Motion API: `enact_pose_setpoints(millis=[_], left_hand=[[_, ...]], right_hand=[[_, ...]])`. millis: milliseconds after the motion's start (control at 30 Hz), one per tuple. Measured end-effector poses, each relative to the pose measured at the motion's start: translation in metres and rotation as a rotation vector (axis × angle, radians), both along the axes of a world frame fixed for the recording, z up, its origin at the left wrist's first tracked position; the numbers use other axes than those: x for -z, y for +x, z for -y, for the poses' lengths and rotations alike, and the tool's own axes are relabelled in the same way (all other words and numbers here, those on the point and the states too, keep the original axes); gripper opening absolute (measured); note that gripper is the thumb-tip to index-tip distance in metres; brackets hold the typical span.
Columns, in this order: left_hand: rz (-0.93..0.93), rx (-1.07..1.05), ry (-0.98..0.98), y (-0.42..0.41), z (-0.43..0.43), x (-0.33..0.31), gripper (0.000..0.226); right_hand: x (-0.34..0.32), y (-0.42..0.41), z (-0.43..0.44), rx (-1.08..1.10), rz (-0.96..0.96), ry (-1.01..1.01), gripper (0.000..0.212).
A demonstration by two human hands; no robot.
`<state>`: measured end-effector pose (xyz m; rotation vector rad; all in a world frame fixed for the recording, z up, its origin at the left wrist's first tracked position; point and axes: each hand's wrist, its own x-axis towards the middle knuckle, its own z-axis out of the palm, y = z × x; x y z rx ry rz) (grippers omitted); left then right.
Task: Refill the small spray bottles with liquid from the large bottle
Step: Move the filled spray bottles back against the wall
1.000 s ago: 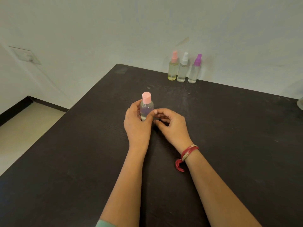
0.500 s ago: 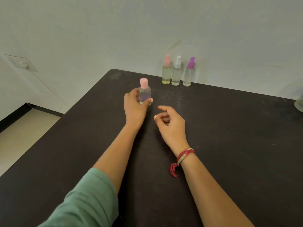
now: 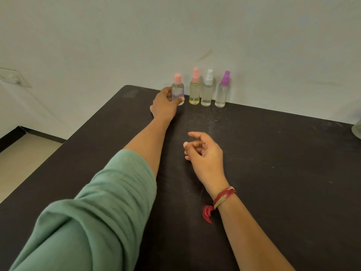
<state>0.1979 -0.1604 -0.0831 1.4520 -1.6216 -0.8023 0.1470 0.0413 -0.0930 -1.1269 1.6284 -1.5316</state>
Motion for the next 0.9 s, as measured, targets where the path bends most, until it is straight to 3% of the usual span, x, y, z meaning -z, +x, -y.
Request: enact_pose_setpoints(millis=[500,633,733,900], left_hand=[[0.170,0.127,0.003,-0.007,0.022,0.003,0.049],[0.067,0.105,0.002,-0.005,0.027,0.009,0.059],[0.013,0.072,-0.002,-0.005,0.029,0.012,0.048],[0.111,0.074,-0.027,-0.009,0.025,0.008,0.040]], right_hand=[[-0.007,-0.006,-0.001,-0.039,0.151,0.009,0.027],[-0.007,-0.006,-0.002,-0.051,0.158,0.015,0.028],[-0.008,-0.007,-0.002,-0.051,0.166,0.011,0.028],[-0.008,-0.008,0.001,-0.032,0.175,0.008,0.026]])
